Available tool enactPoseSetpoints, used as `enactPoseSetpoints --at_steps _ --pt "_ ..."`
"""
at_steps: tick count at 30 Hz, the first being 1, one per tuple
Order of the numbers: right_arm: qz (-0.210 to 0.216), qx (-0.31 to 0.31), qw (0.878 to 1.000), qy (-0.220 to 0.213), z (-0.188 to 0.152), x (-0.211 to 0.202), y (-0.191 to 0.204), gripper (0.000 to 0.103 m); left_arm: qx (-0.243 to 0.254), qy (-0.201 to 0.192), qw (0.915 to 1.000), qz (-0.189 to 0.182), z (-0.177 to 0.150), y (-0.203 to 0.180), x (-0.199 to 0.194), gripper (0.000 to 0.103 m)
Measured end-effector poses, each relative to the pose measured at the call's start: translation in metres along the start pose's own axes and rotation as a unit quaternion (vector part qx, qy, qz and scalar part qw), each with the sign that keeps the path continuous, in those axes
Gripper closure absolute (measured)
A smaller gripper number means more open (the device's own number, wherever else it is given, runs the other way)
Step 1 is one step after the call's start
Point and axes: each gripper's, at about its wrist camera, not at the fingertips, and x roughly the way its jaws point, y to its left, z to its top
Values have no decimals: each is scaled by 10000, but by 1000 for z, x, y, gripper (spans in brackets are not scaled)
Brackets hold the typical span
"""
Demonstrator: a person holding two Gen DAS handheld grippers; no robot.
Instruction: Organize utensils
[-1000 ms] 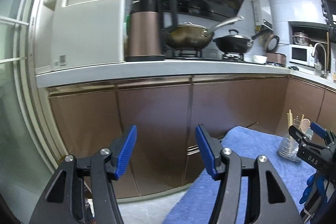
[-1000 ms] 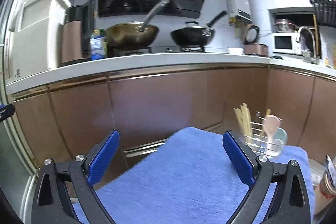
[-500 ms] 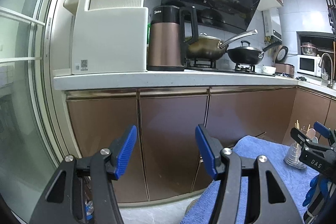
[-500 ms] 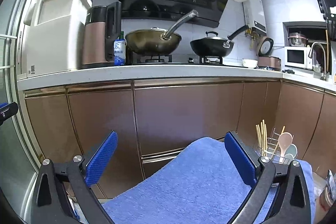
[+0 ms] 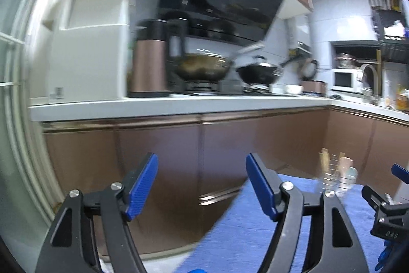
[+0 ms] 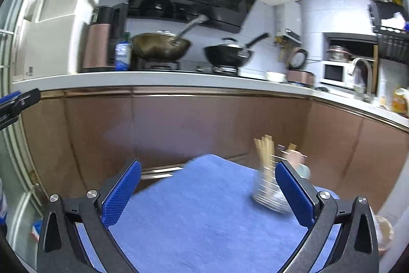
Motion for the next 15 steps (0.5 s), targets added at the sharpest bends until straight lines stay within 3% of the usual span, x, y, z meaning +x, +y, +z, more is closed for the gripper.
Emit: enactPoseSetpoints --at_steps 4,9,15 --pt "-534 127 9984 97 -14 -25 -37 0 163 111 9985 -502 -3 -42 4 33" --pt "-1099 305 9934 156 -32 -57 -79 0 256 266 9957 -853 -6 -80 2 33" --pt "-1304 500 9900 208 -42 -68 -106 0 523 390 9924 -1046 -14 -112 -4 33"
